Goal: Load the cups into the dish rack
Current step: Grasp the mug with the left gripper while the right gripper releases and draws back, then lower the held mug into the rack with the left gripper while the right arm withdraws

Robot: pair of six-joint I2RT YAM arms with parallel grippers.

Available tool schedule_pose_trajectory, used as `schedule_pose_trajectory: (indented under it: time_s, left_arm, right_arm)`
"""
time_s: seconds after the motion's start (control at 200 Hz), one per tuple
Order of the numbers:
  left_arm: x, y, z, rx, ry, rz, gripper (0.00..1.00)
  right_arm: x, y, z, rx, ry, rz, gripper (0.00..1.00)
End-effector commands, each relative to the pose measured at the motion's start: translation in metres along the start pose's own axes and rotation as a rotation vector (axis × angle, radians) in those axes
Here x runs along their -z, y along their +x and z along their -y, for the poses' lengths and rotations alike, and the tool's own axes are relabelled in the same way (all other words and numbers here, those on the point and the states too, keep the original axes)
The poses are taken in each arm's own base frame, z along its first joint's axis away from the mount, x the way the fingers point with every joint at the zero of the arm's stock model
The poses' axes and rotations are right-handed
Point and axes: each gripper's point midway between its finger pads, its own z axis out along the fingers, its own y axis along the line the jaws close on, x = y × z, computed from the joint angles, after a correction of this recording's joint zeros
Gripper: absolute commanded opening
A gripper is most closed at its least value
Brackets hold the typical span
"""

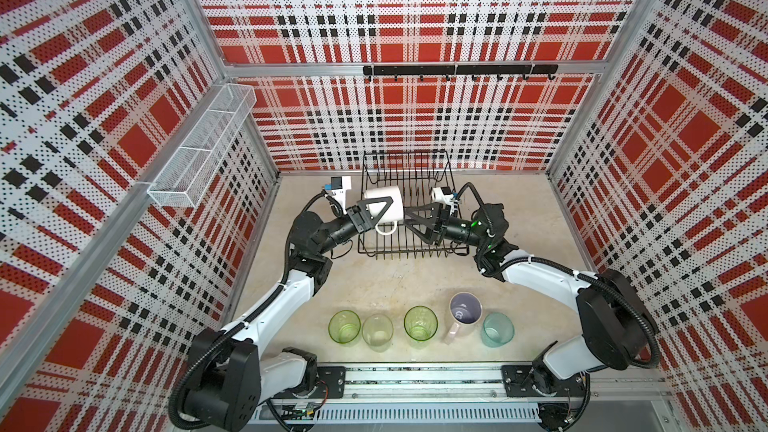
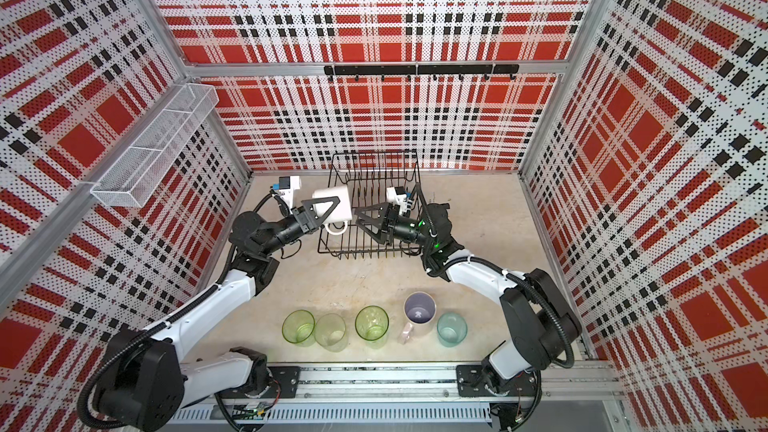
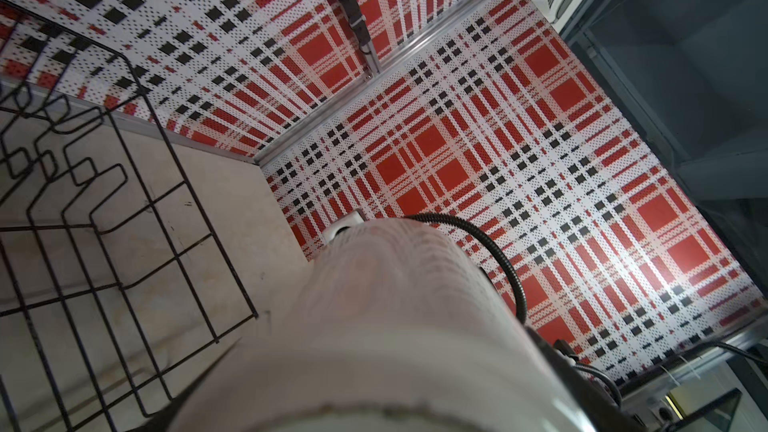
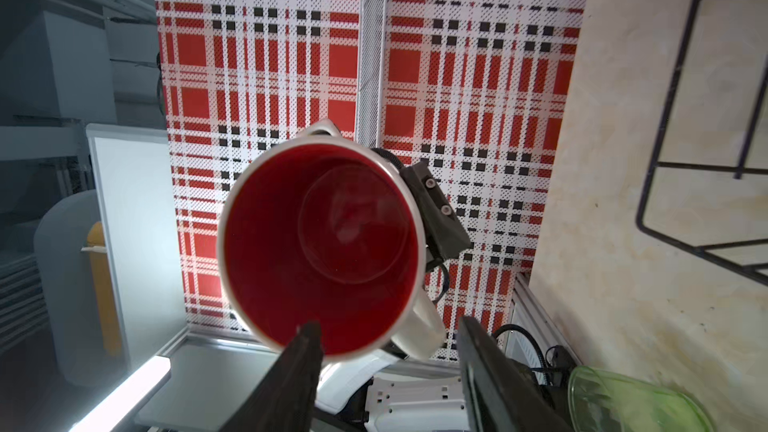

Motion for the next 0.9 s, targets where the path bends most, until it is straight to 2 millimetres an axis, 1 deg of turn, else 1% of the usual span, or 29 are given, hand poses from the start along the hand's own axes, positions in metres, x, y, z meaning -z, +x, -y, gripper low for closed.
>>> schedule_pose_trajectory:
  time_s: [0.0,0.11,0.185,0.301,0.406,0.416,0.431,0.451,0.466,0.481,0.521,0.551,0.566,0.631,0.682,0.802,0.892]
  left_arm:
    - [-0.001,-0.025,-0.013,-0.108,-0.11,0.098,0.68]
    - [-0.005,-0.031,-0.037,-0.167,-0.253,0.109,0.68]
    - [-0.009,-0.034,-0.054,-0.2,-0.368,0.103,0.67]
    - [-0.014,-0.031,-0.089,-0.284,-0.617,0.031,0.65]
    - [-0.019,-0.028,-0.111,-0.364,-0.78,-0.016,0.65]
    - [-0.02,-0.027,-0.113,-0.369,-0.789,-0.02,0.65]
    - [-0.02,-0.026,-0.116,-0.374,-0.802,-0.027,0.65]
    - [-0.021,-0.025,-0.119,-0.381,-0.817,-0.033,0.65]
    - [-0.022,-0.024,-0.122,-0.384,-0.829,-0.039,0.65]
    - [-0.024,-0.023,-0.125,-0.387,-0.837,-0.047,0.64]
    - [-0.026,-0.019,-0.132,-0.393,-0.859,-0.069,0.64]
    - [-0.028,-0.016,-0.136,-0.401,-0.876,-0.085,0.63]
    - [-0.03,-0.015,-0.138,-0.407,-0.887,-0.09,0.63]
    - [-0.033,-0.013,-0.146,-0.443,-0.934,-0.106,0.63]
    - [-0.034,-0.012,-0.152,-0.469,-0.972,-0.116,0.64]
    - [-0.037,-0.014,-0.173,-0.503,-1.053,-0.135,0.65]
    - [-0.04,-0.014,-0.188,-0.531,-1.097,-0.16,0.65]
  right_arm:
    - [0.014,-0.013,-0.005,0.077,0.054,0.106,0.63]
    - [0.029,-0.023,0.006,0.119,0.161,0.198,0.64]
    - [0.044,-0.031,0.014,0.153,0.248,0.265,0.64]
    - [0.077,-0.044,0.023,0.231,0.405,0.396,0.65]
    - [0.111,-0.054,0.031,0.329,0.558,0.516,0.69]
    - [0.114,-0.054,0.031,0.34,0.57,0.525,0.7]
    - [0.118,-0.055,0.032,0.356,0.589,0.536,0.76]
    - [0.124,-0.056,0.034,0.382,0.619,0.55,0.79]
    - [0.128,-0.057,0.036,0.4,0.641,0.56,0.88]
    - [0.133,-0.057,0.037,0.418,0.664,0.572,0.93]
    - [0.143,-0.056,0.039,0.47,0.72,0.603,0.98]
    - [0.15,-0.055,0.04,0.506,0.759,0.624,0.98]
    - [0.153,-0.054,0.041,0.525,0.772,0.631,1.0]
    - [0.16,-0.048,0.042,0.592,0.802,0.635,1.0]
    - [0.168,-0.048,0.045,0.629,0.821,0.652,1.0]
    - [0.176,-0.043,0.064,0.684,0.868,0.623,1.0]
    - [0.187,-0.042,0.079,0.716,0.917,0.63,1.0]
